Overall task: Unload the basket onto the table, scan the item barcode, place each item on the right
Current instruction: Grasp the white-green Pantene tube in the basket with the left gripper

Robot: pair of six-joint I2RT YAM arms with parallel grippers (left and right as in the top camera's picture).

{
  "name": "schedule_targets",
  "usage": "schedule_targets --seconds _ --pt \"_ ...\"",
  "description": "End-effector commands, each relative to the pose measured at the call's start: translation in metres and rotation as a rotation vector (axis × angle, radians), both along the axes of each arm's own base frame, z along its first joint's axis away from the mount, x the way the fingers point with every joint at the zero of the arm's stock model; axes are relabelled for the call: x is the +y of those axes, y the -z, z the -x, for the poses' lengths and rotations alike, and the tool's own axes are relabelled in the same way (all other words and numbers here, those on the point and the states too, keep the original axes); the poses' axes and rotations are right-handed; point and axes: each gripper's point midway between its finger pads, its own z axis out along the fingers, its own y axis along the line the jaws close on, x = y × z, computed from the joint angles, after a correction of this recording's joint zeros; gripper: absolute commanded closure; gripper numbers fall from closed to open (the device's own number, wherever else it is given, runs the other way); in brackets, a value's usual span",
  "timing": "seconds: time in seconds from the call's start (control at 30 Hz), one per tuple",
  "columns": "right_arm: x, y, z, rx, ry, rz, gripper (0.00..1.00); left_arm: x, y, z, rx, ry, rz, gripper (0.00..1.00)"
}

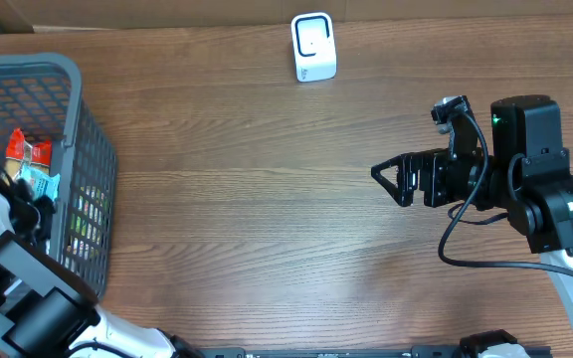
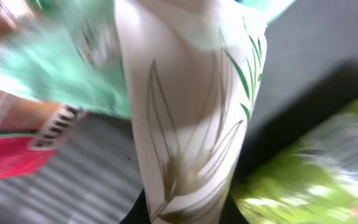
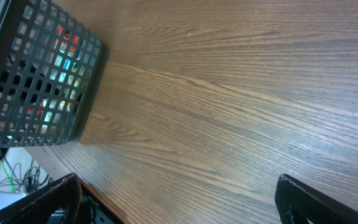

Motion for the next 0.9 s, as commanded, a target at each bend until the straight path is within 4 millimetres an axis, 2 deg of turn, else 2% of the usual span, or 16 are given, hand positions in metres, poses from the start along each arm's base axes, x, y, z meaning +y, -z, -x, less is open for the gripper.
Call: schedule_targets --seconds 0.0,0.1,0.17,0.2,0.3,0.4,0.57,0.63,0.7,0.8,0.87 --pt "0.000 -0.009 -0.002 -0.032 0.001 -0.002 0.00 0.005 -0.057 -0.053 -0.151 0.048 -0.072 0.96" --pt "0.000 -0.009 -0.003 -0.032 0.001 -0.002 0.00 0.000 -0.109 -0.091 -0.248 0.114 -0.143 0.96" --pt "0.000 -0.009 -0.003 -0.033 0.001 -0.002 0.00 -0.007 -0.153 -0.117 -0.333 0.165 -0.205 0.96" --pt "0.000 -0.009 -0.003 -0.033 0.001 -0.002 0.00 -0.010 -0.166 -0.124 -0.361 0.179 -0.224 0.96" --pt "0.000 -0.010 -0.003 -0.035 0.001 -0.002 0.00 -0.030 -0.234 -0.152 -0.497 0.247 -0.311 0.96" --pt "0.000 -0.010 -0.003 -0.035 0.001 -0.002 0.00 -0.059 -0.296 -0.165 -0.623 0.305 -0.372 0.96" --pt "0.001 -0.010 -0.003 -0.035 0.001 -0.003 0.00 -0.114 -0.374 -0.163 -0.818 0.338 -0.403 0.96" --pt "0.000 -0.009 -0.002 -0.031 0.001 -0.001 0.00 -0.133 -0.392 -0.158 -0.876 0.332 -0.385 0.96" --pt "0.000 -0.008 -0.002 -0.027 0.001 -0.001 0.00 -0.159 -0.399 -0.151 -0.911 0.309 -0.322 0.96" --pt "0.000 -0.008 -0.002 -0.027 0.001 -0.001 0.00 -0.204 -0.386 -0.142 -0.890 0.309 -0.157 0.96" --pt "0.000 -0.008 -0.001 -0.024 0.001 0.000 0.00 -0.242 -0.365 -0.137 -0.826 0.327 -0.008 0.96"
